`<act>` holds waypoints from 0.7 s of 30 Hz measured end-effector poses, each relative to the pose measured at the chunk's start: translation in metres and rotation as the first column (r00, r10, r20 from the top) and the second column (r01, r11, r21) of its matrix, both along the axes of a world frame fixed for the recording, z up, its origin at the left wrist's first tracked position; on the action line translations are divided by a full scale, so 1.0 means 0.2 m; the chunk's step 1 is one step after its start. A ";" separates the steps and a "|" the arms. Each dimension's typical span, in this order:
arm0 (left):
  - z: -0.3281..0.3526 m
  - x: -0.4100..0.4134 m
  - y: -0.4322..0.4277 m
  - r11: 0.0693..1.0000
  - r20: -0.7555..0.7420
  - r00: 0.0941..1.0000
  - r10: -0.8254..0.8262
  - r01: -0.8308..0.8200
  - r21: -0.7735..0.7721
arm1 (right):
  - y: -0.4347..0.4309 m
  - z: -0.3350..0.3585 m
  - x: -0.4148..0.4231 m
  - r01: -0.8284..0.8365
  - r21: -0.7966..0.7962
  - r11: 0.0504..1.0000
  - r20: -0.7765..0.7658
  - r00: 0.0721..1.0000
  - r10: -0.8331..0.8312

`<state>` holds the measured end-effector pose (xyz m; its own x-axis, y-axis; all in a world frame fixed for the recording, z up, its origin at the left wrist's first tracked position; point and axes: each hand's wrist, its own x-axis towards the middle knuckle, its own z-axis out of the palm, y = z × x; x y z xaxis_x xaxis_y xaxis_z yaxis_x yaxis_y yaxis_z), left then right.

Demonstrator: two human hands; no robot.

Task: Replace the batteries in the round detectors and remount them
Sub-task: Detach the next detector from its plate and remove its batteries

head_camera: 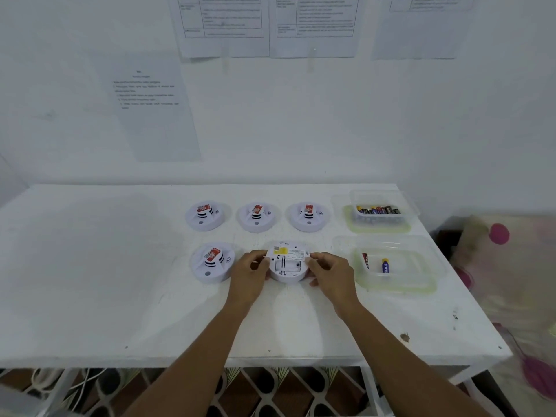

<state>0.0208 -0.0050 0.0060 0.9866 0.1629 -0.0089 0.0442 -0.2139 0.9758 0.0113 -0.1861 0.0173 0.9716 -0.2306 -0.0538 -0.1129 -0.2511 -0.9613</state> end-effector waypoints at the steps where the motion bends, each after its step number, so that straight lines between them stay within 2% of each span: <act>1: 0.00 0.00 0.00 1.000 0.001 1.000 -0.004 0.004 -0.004 | 0.00 0.00 0.00 -0.006 -0.006 1.000 0.002 1.000 0.006; 4: 0.02 -0.01 0.00 1.000 -0.017 1.000 0.003 -0.004 -0.026 | -0.01 0.02 -0.01 -0.011 -0.029 1.000 0.019 1.000 0.012; 7: 0.03 -0.04 0.04 1.000 -0.026 1.000 0.010 -0.010 0.027 | -0.01 0.04 -0.02 -0.008 -0.040 0.999 0.062 0.998 0.011; 10: 0.06 -0.06 0.14 0.977 0.169 0.985 -0.038 0.001 0.213 | 0.06 0.07 -0.04 -0.057 -0.096 0.994 0.104 0.992 0.067; 12: 0.05 -0.04 0.24 0.890 0.347 0.934 -0.088 -0.083 0.449 | 0.14 0.08 -0.06 -0.116 -0.111 0.987 0.110 0.986 0.128; 13: 0.03 -0.02 0.31 0.803 0.402 0.909 -0.112 -0.155 0.575 | 0.18 0.08 -0.06 -0.137 -0.114 0.984 0.121 0.981 0.151; 15: -0.03 0.03 0.46 0.610 0.380 0.912 -0.153 -0.215 0.762 | 0.29 0.08 -0.09 -0.169 -0.130 0.977 0.161 0.969 0.189; 16: -0.06 0.05 0.54 0.559 0.295 0.939 -0.179 -0.150 0.816 | 0.35 0.08 -0.10 -0.187 -0.142 0.972 0.177 0.961 0.211; 17: -0.07 0.06 0.59 0.557 0.189 0.963 -0.191 -0.052 0.829 | 0.41 0.08 -0.11 -0.205 -0.152 0.967 0.185 0.955 0.231; 19: -0.09 0.07 0.67 0.655 0.018 0.969 -0.245 0.152 0.740 | 0.51 0.06 -0.14 -0.236 -0.186 0.954 0.194 0.943 0.271; 21: -0.07 0.07 0.70 0.780 0.068 0.959 -0.276 0.182 0.599 | 0.60 0.03 -0.15 -0.256 -0.216 0.942 0.184 0.937 0.297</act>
